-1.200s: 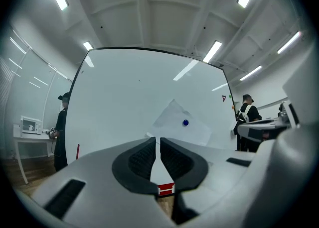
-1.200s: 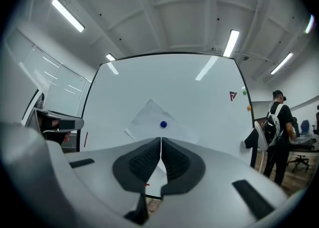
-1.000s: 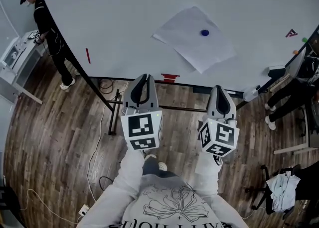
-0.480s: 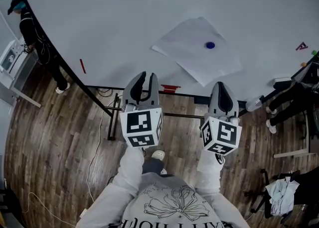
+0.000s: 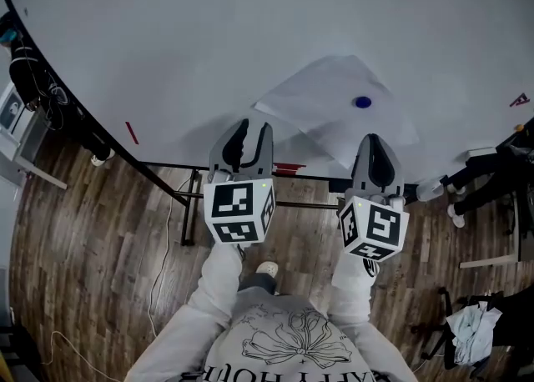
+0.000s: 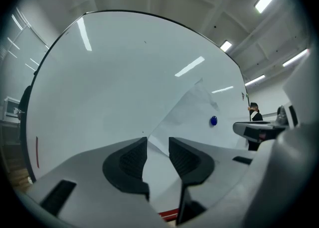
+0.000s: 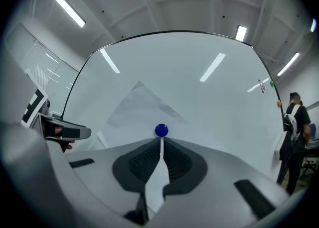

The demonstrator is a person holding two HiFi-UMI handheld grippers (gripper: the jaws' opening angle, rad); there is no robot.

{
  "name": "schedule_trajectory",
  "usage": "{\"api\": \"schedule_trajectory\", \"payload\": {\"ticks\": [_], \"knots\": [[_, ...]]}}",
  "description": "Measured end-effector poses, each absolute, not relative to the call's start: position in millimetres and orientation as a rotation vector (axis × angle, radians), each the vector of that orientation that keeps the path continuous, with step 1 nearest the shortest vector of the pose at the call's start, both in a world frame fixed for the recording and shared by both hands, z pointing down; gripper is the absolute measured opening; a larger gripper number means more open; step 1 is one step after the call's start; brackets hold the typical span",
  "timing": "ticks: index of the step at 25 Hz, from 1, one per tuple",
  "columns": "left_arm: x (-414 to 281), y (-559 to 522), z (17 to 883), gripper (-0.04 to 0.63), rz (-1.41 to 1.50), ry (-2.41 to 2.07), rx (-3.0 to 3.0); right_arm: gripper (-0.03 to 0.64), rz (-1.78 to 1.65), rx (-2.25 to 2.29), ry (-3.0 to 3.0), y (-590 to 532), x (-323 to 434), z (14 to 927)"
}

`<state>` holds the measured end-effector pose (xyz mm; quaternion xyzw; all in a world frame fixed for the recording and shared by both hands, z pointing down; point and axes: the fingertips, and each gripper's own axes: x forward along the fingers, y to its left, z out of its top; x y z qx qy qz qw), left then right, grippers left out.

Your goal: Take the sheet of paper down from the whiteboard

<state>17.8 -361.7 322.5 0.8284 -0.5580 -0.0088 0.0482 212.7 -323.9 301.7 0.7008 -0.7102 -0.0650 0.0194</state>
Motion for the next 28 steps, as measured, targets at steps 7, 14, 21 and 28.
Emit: {"api": "schedule_trajectory", "payload": {"ticks": [7, 14, 21, 28], "knots": [[22.9, -389.7, 330.3, 0.124, -0.05, -1.604, 2.542, 0.005, -0.207, 2.219, -2.187, -346.6, 214.8, 303.3], [28.6, -403.2, 333.3, 0.124, -0.041, -1.552, 2.578, 0.005, -0.187, 2.228, -2.169, -359.5, 215.7, 313.2], [33.1, -407.8, 331.9, 0.123, -0.06, -1.547, 2.565, 0.005, -0.192, 2.204, -2.187, -367.2, 217.4, 309.2], [30.6, -409.8, 329.0, 0.081, -0.095, -1.544, 2.535, 0.005, -0.207, 2.176, -2.204, -371.2, 215.8, 303.1]]}}
